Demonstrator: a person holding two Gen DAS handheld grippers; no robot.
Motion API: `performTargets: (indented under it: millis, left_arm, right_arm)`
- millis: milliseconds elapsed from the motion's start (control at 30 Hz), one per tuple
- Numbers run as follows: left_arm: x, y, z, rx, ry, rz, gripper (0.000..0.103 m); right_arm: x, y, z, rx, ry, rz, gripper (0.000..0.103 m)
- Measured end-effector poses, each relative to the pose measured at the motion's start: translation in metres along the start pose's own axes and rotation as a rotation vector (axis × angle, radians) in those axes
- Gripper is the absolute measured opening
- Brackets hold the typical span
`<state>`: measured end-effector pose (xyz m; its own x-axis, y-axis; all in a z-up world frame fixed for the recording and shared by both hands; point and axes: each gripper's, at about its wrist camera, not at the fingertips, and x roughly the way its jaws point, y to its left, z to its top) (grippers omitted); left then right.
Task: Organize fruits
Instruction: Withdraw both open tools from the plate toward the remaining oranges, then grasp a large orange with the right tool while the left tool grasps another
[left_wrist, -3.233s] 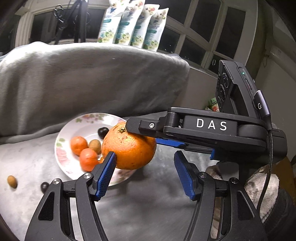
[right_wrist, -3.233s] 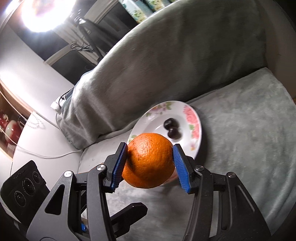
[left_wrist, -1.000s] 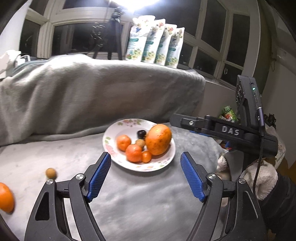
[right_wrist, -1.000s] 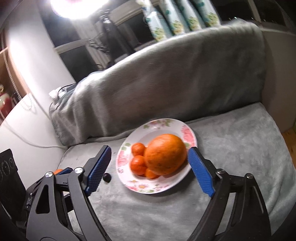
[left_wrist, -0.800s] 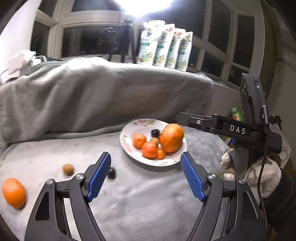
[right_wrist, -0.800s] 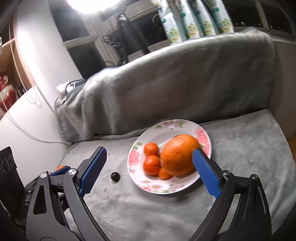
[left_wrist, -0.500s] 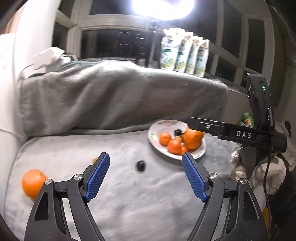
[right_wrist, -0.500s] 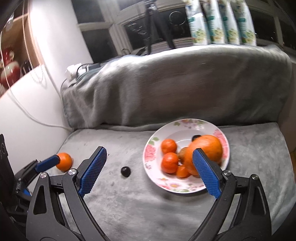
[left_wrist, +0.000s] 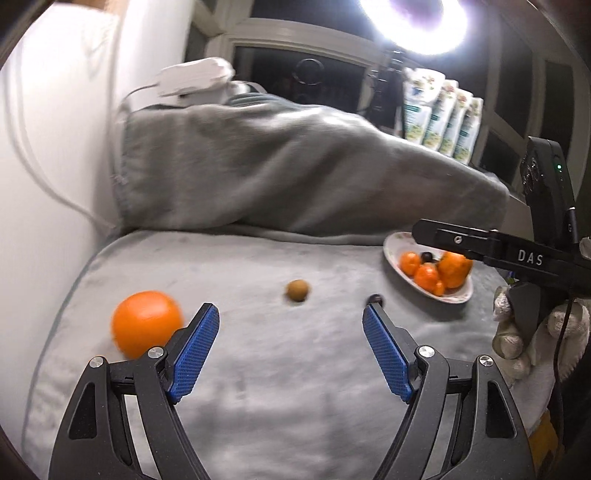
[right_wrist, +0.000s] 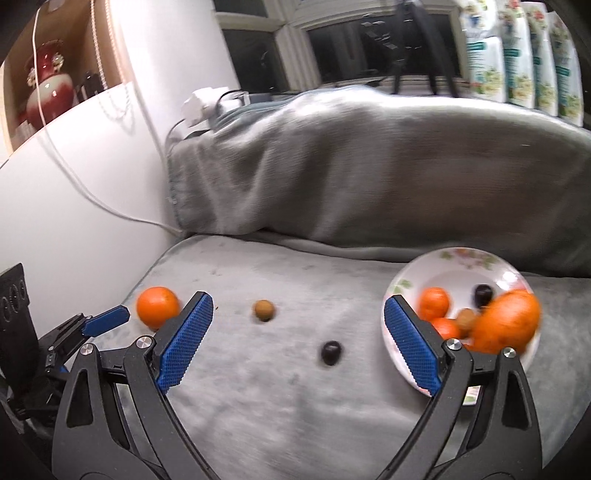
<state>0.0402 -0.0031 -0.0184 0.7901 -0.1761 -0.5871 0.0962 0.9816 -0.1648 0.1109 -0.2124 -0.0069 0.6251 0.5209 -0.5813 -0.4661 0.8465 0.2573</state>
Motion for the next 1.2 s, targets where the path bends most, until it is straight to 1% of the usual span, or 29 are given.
performTargets:
  millis: [267,467,567,700,867,1100,1167,1200]
  left_arm:
    - [-0.002,0.061,-0.014,-0.126,0.015,0.053,0.08]
    - [0.002,0.092,-0.025,-0.195,0.041,0.068,0.08]
    - [0.007,0.102,-0.029,-0.22,0.06,0.054,0.08]
    - [0.015,0.111,-0.031,-0.251,0.081,0.038,0.08]
    - [0.026,0.125,-0.035,-0.32,0.105,0.007,0.08]
    - [0.034,0.137,-0.035,-0.367,0.127,-0.019,0.08]
    - [0.036,0.138,-0.035,-0.371,0.133,-0.029,0.08]
    - [0.037,0.139,-0.034,-0.373,0.136,-0.032,0.08]
  right_arm:
    - [0.043,0.043,0.005,-0.031,0.079,0.118,0.096]
    - [0.082,0.065,0.006,-0.024,0.163,0.204,0.096]
    - [0.102,0.077,0.006,-0.019,0.207,0.255,0.096]
    - [0.123,0.09,0.004,-0.015,0.254,0.298,0.096]
    - [0.144,0.109,0.0,0.003,0.308,0.361,0.096]
    - [0.171,0.126,-0.004,0.047,0.371,0.412,0.095]
    - [0.178,0.129,-0.005,0.06,0.388,0.422,0.091]
    - [0.182,0.131,-0.007,0.07,0.396,0.426,0.091]
